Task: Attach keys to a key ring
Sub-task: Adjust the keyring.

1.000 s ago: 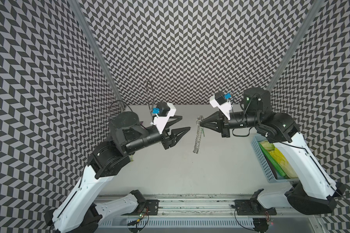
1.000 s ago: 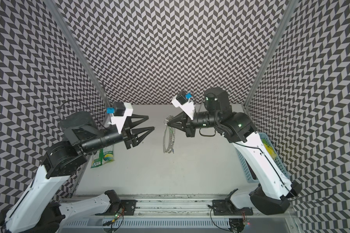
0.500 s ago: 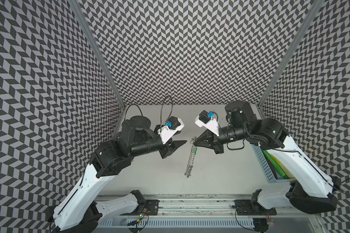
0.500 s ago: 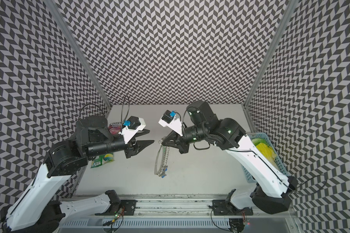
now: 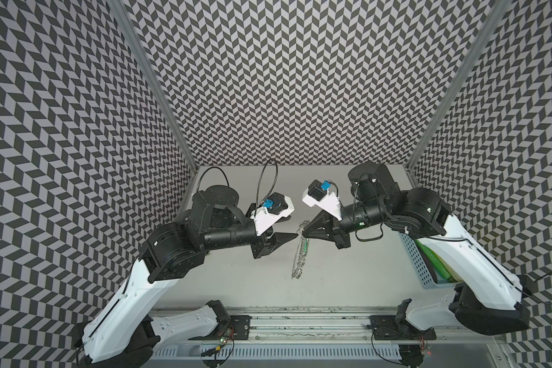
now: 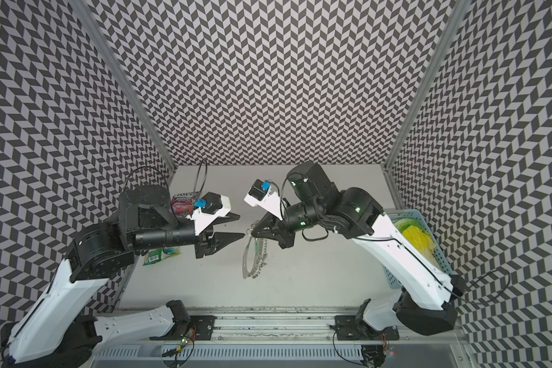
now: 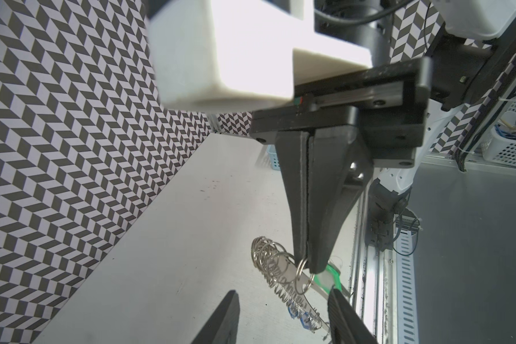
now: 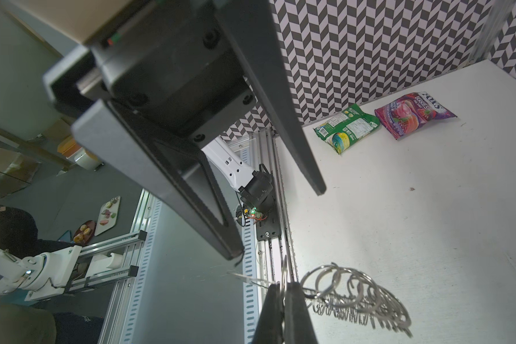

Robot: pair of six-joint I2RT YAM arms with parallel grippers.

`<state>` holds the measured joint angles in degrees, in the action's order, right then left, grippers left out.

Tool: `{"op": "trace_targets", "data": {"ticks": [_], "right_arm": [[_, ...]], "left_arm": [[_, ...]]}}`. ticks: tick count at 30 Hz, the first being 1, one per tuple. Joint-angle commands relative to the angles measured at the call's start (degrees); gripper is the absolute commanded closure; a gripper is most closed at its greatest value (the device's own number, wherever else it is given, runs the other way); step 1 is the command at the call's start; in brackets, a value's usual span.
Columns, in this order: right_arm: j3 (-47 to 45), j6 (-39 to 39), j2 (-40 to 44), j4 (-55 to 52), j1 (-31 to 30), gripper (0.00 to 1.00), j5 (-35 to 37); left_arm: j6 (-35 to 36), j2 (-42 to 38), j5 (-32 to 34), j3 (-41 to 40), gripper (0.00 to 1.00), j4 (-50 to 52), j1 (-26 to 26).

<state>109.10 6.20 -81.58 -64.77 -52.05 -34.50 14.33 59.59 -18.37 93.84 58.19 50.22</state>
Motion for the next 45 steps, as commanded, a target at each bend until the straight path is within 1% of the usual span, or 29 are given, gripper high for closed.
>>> {"op": "trace_targets", "data": {"ticks": [1,8,19,25,29,38,45], "right_arm": [[2.0,-0.6,-0.1,2.5,-0.8,1.00,-0.5],[2.2,-1.0,-0.5,2.5,-2.4,1.00,-0.5],[1.1,-1.4,1.0,5.0,-2.7,1.00,-1.7],[0.9,-1.3,1.6,4.7,-2.7,1.00,-2.0],[0.9,-1.8,2.6,5.0,-2.8,1.00,-2.5],[1.3,-1.8,2.5,4.4,-3.8,1.00,-2.9],[2.0,-1.5,1.8,4.6,-4.4,1.00,-3.0]], "left_arm": [[-0.2,0.1,-2.6,1.4,0.49,0.1,0.9],[-1.2,0.2,-4.6,-0.5,0.51,0.1,1.9],[-2.2,-1.2,-5.0,-1.3,0.57,1.3,1.9],[-2.5,-2.0,-4.4,-1.1,0.67,1.1,1.9],[-2.2,-2.0,-4.1,-1.5,0.65,1.8,1.9],[-2.0,-1.8,-4.9,-1.1,0.65,1.7,1.9],[-2.4,-1.5,-5.9,-1.5,0.70,1.0,1.9]]}}
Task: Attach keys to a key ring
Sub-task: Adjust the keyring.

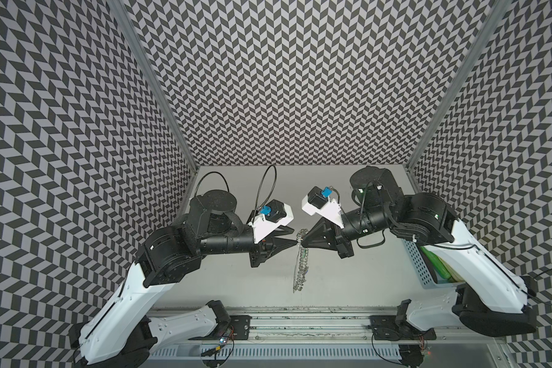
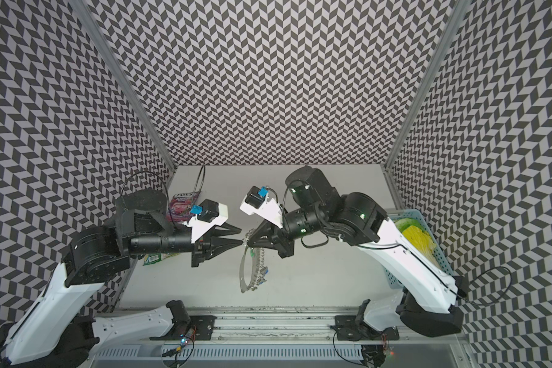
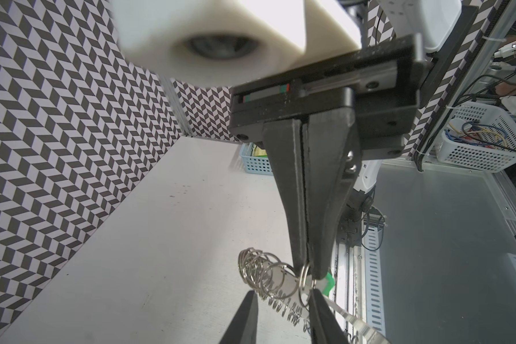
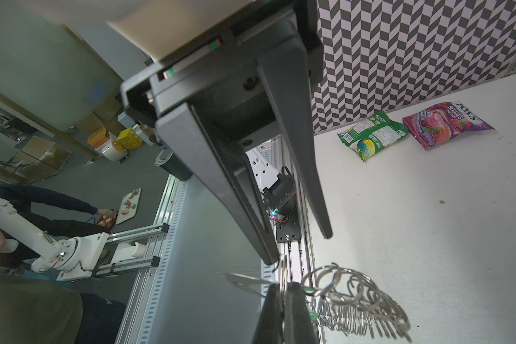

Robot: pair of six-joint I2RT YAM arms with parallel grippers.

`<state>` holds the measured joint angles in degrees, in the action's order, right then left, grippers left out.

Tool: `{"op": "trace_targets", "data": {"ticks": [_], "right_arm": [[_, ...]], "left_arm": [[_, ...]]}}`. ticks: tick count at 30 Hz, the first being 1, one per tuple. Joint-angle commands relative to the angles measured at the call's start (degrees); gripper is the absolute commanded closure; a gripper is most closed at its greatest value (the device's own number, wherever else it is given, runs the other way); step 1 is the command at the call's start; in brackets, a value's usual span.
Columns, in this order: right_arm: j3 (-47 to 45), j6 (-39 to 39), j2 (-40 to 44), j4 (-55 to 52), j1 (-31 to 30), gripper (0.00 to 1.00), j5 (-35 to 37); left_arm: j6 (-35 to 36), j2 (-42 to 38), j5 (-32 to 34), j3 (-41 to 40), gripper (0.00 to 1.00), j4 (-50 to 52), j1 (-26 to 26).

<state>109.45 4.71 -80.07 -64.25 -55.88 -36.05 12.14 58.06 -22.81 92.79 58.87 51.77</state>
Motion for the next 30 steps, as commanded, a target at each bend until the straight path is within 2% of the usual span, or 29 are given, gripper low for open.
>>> {"op": "trace_targets", "data": {"ticks": [1,10,23,26,28,29,30], "right_arm": [[1.7,-0.1,0.2,4.0,-0.6,1.00,-1.5],[2.6,0.0,-0.5,4.6,-0.8,1.00,-1.5],[2.7,0.1,-1.5,4.4,-1.0,1.00,-2.6],[2.6,0.1,-2.0,4.2,-1.0,1.00,-3.0],[2.6,0.1,-2.2,4.2,-1.1,1.00,-3.0],[2.6,0.0,-2.1,4.4,-1.1,1.00,-2.9],[2.6,-0.1,-2.2,4.4,-1.1,1.00,-2.7]], "left_arm": [[-0.3,0.1,-1.7,-0.4,0.71,0.3,0.4],[-1.4,0.5,-4.8,-1.6,0.80,-1.8,0.5],[-1.6,0.6,-4.9,-1.3,0.81,-3.5,0.4],[-1.6,0.6,-5.0,-1.1,0.86,-3.5,0.4],[-1.6,0.7,-5.3,-1.0,0.93,-3.8,0.4],[-1.7,0.6,-5.6,-1.1,1.00,-4.0,0.4],[-1.8,0.6,-5.8,-1.2,1.00,-4.1,0.4]]}}
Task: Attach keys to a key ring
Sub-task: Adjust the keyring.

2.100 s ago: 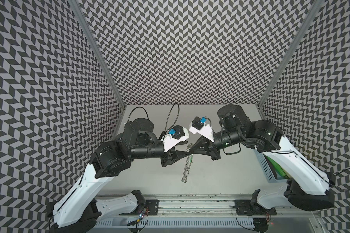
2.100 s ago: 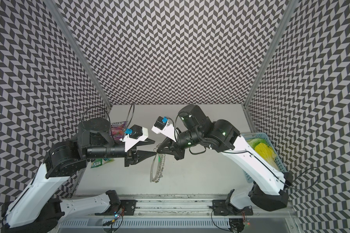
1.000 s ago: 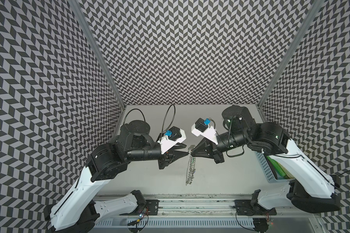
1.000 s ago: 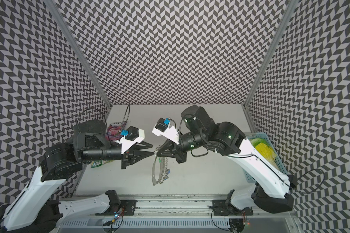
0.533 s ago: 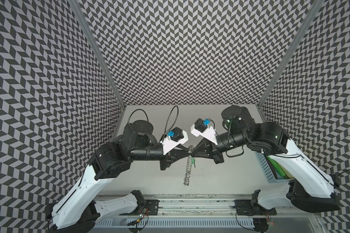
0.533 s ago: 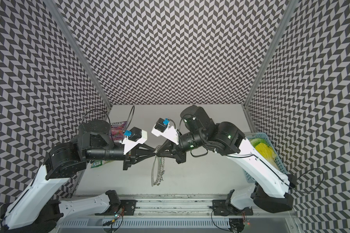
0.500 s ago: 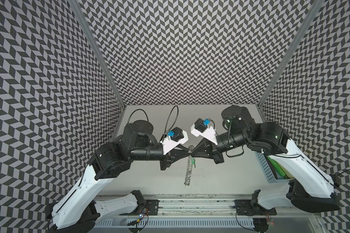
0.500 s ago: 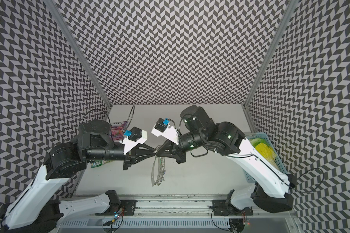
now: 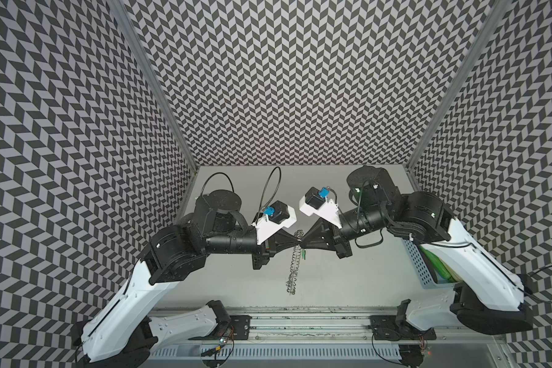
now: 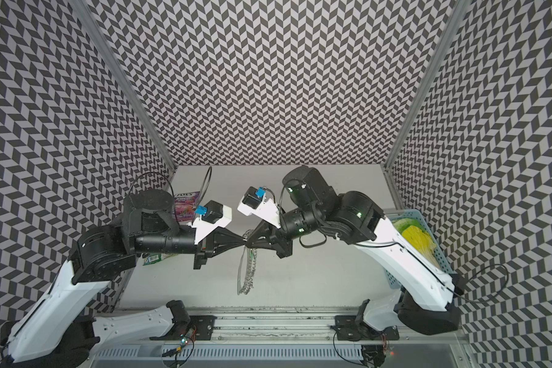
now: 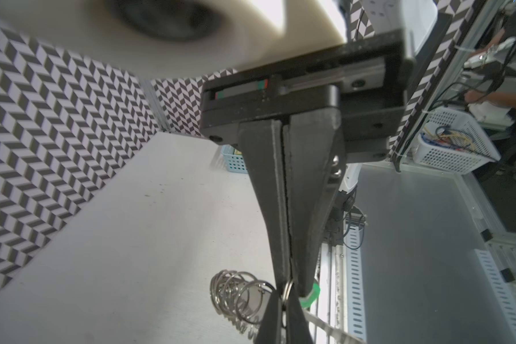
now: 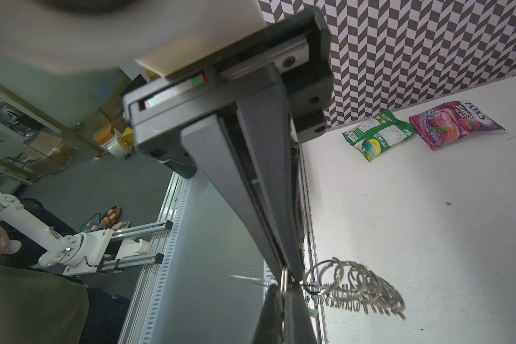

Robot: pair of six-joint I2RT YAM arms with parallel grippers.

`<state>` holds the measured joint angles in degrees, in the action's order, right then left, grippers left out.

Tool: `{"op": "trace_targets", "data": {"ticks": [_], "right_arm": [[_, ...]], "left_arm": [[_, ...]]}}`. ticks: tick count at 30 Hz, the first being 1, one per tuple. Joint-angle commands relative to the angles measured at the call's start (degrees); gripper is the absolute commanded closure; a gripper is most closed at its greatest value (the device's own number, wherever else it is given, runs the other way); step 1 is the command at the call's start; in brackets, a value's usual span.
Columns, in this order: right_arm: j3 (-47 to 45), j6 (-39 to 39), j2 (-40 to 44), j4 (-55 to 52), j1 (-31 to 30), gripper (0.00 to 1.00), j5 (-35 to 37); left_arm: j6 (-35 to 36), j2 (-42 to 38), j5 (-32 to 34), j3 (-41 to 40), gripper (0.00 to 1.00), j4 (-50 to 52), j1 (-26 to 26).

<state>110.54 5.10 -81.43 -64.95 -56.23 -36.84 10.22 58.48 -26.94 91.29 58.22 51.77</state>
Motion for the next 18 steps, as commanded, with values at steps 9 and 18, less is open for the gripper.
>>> {"op": "trace_targets", "data": {"ticks": [9,18], "right_arm": [[1.0,-1.9,-0.1,6.9,-0.7,0.78,1.3],[-4.4,-4.4,7.0,16.1,2.4,0.33,6.9]], "left_arm": [[-1.7,-3.2,0.4,-2.1,1.00,-9.8,0.4],[-4.5,-7.0,4.1,-6.1,1.00,-18.6,0.4]]}}
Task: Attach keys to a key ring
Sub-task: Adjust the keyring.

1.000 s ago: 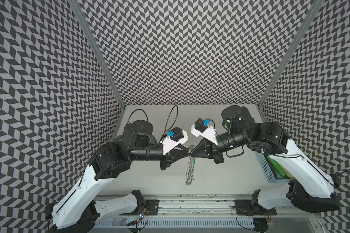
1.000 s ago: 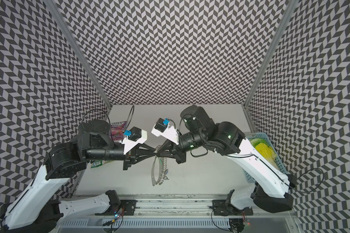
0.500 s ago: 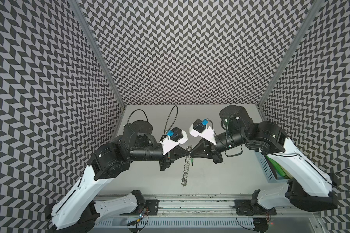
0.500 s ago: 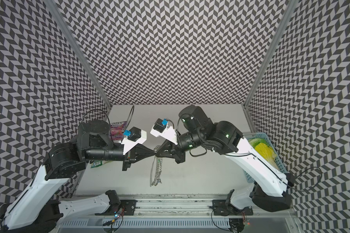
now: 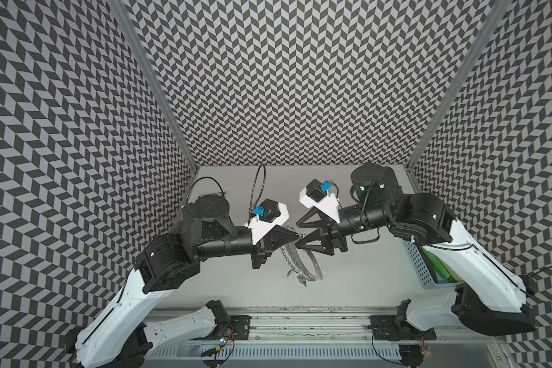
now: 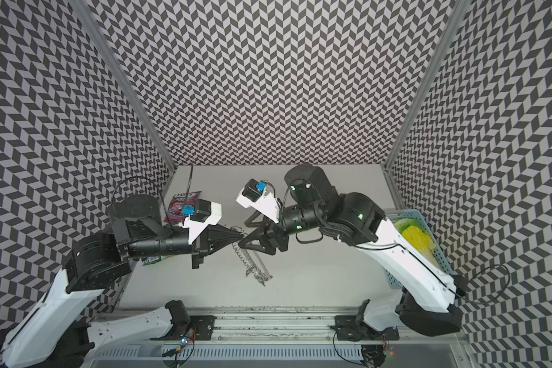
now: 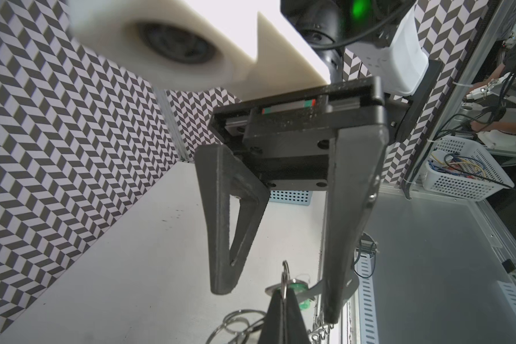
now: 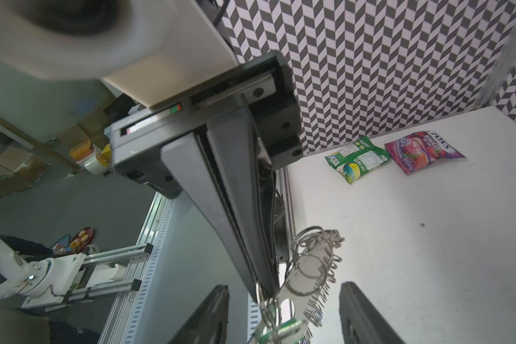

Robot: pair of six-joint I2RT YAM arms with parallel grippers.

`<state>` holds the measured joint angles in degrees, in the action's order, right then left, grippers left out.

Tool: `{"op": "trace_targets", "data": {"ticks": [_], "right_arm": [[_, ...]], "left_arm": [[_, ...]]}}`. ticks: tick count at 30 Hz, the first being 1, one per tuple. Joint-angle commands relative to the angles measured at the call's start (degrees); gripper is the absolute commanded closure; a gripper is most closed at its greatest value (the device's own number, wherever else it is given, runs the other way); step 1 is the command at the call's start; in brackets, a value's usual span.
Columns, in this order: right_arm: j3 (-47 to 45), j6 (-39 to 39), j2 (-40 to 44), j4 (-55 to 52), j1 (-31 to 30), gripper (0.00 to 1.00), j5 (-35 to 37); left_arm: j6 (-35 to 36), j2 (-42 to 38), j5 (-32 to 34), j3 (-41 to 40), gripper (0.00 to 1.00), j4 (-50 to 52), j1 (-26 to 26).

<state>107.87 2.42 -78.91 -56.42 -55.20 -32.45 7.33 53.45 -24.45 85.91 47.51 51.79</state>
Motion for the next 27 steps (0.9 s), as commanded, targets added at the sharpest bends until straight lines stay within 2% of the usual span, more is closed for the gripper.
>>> {"op": "trace_targets", "data": {"ticks": [1,5,8,12,20,27], "right_arm": [[-3.1,-2.3,6.2,9.8,2.4,0.32,2.6],[-8.7,-4.5,12.1,18.4,6.7,0.31,2.7],[-11.4,-5.4,13.7,22.4,8.8,0.36,1.3],[-10.9,-6.8,12.0,25.1,8.9,0.39,-1.6],[-8.3,-10.4,7.3,30.1,8.4,0.42,-10.1],[-7.9,-11.9,7.2,32.7,8.1,0.42,-12.5]], "left_arm": [[-2.0,-2.5,1.8,-1.5,1.00,-9.3,0.4],[-3.6,-4.5,3.0,-4.2,1.00,-14.4,0.4],[-4.9,-6.5,4.2,-6.6,1.00,-20.0,0.4],[-7.3,-7.7,4.6,-8.3,1.00,-25.9,0.3],[-11.1,-5.8,-0.1,-7.0,1.00,-30.8,0.3],[-13.3,-5.7,-0.8,-7.3,1.00,-34.0,0.3]]}}
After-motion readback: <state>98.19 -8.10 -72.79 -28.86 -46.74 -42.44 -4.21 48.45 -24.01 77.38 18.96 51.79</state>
